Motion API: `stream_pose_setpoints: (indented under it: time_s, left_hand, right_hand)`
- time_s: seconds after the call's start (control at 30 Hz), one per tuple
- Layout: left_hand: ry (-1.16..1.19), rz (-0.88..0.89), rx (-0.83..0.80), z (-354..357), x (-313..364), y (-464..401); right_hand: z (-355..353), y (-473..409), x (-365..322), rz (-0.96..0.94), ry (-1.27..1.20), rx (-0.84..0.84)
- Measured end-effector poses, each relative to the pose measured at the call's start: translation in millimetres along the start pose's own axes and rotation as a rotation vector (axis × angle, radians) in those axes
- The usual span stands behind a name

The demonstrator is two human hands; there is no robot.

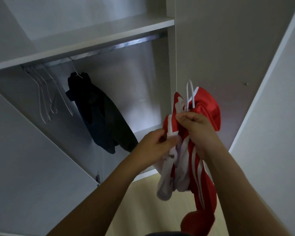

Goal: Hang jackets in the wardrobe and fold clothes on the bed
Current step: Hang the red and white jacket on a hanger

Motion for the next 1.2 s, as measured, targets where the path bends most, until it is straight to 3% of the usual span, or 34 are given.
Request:
stream_pose_setpoints:
  time_s: [0.07, 0.23, 0.3, 0.47, 0.67, 0.9, 1.0, 1.2]
  left_hand:
    - [0.007, 0.008, 0.027, -6, 5, -3]
    - [0.610, -0.247, 0.169, -39, -21, -5]
    - [0.683, -0.294, 0.219, -45, -24, -4]
    - [0.722, -0.216, 0.283, -48, -11, 3]
    - [0.674, -0.140, 0.372, -55, -7, 5]
    - [0.541, -0.154, 0.478, -62, -20, 5]
    - [0.517, -0.179, 0.490, -60, -27, 4]
    - [0.549, -0.285, 0.617, -78, -45, 3]
  right_hand:
    - [1, 2, 1, -0.002, 0.045, -0.003]
    - [-24, 3, 13, -0.030, 0.263, 0.035]
    - [-19, 8, 16, -0.029, 0.312, -0.027]
    - [11, 18, 14, -0.061, 0.358, -0.254]
    - [14, 15, 6, -0.232, 0.588, -0.215]
    - [26, 18, -9, -0.405, 0.952, -0.336]
    - [29, 18, -3, -0.357, 0.889, -0.399]
    - [21, 16, 12, -0.140, 0.423, -0.375]
Point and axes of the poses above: each hand's wrist, its own y-axis away from the middle knuckle, its own z-axis out of the palm, x = y × z, the point moved 9 cm from there along -y, towards the middle knuckle, and after that the axes turned 14 degrees about -z, right-handed, at the moved point
